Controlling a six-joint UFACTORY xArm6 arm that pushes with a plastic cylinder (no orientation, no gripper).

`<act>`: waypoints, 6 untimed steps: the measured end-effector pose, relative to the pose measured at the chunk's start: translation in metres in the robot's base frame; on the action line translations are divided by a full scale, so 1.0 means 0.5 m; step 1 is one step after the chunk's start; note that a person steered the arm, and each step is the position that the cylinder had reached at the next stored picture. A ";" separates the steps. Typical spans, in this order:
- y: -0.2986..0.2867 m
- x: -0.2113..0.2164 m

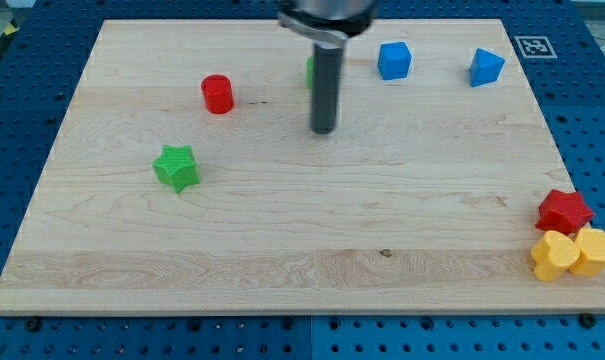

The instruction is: Nudge the green star

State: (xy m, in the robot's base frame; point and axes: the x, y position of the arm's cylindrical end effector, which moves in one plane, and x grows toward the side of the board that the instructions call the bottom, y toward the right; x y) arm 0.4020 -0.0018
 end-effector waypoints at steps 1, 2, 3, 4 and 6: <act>-0.104 0.000; -0.205 -0.002; -0.307 -0.001; -0.359 0.034; -0.313 0.194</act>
